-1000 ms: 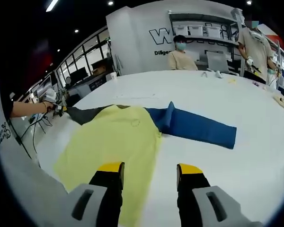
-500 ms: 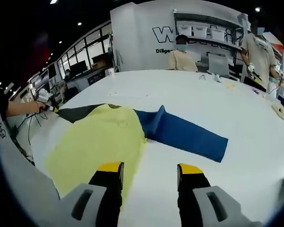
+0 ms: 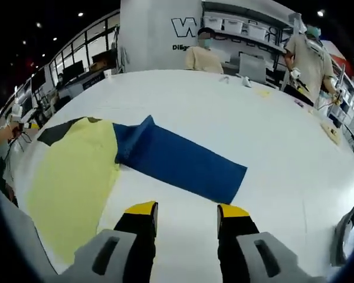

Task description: Fold the garment on the visible template until the final outline fits inside the template.

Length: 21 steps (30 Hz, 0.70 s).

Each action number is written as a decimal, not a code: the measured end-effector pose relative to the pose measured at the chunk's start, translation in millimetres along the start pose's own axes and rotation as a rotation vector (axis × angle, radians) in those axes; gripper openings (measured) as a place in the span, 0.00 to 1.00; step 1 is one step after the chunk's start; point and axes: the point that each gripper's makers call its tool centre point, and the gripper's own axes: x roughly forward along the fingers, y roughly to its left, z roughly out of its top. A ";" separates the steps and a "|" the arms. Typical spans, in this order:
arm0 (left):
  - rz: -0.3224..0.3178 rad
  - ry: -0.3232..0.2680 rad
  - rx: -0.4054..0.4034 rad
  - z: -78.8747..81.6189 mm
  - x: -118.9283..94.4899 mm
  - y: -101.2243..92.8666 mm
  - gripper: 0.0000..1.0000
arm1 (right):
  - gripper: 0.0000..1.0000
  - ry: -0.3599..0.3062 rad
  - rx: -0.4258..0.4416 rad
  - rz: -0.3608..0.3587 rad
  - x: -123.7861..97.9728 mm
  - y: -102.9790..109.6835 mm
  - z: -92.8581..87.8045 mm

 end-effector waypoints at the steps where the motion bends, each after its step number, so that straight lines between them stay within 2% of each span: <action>1: 0.003 -0.002 -0.001 2.8 -2.6 -0.6 0.18 | 0.31 0.007 0.037 -0.024 2.4 -6.6 -0.5; 2: -0.018 -0.020 0.011 4.9 -8.0 -7.7 0.18 | 0.29 -0.005 0.085 -0.039 10.6 -16.6 3.3; 5: -0.062 -0.077 0.040 8.4 -14.4 -24.2 0.23 | 0.29 0.019 0.090 -0.083 21.5 -30.8 0.3; 7: -0.077 -0.123 0.075 14.7 -21.5 -33.5 0.31 | 0.29 0.030 0.083 -0.090 27.6 -36.0 -0.2; 8: -0.114 -0.127 0.104 13.0 -24.3 -43.4 0.35 | 0.29 0.052 0.090 -0.096 35.8 -41.7 -2.8; 10: -0.153 -0.116 0.124 8.9 -26.0 -53.2 0.43 | 0.29 0.070 0.102 -0.104 39.4 -39.8 -3.6; 13: -0.197 -0.123 0.138 5.6 -29.8 -64.2 0.47 | 0.27 0.097 0.091 -0.117 40.4 -38.2 -5.5; 15: -0.217 -0.124 0.123 5.2 -32.4 -69.0 0.46 | 0.24 0.115 0.092 -0.121 51.8 -40.1 -7.5; 17: -0.216 -0.109 0.112 2.6 -33.4 -70.9 0.40 | 0.13 0.133 0.108 -0.111 54.1 -39.2 -9.2; 18: -0.217 -0.109 0.117 1.7 -33.6 -72.4 0.38 | 0.06 0.144 0.172 -0.102 56.5 -35.9 -13.4; 21: -0.219 -0.100 0.112 -1.1 -34.2 -75.9 0.38 | 0.08 0.157 0.134 -0.111 59.5 -36.3 -15.9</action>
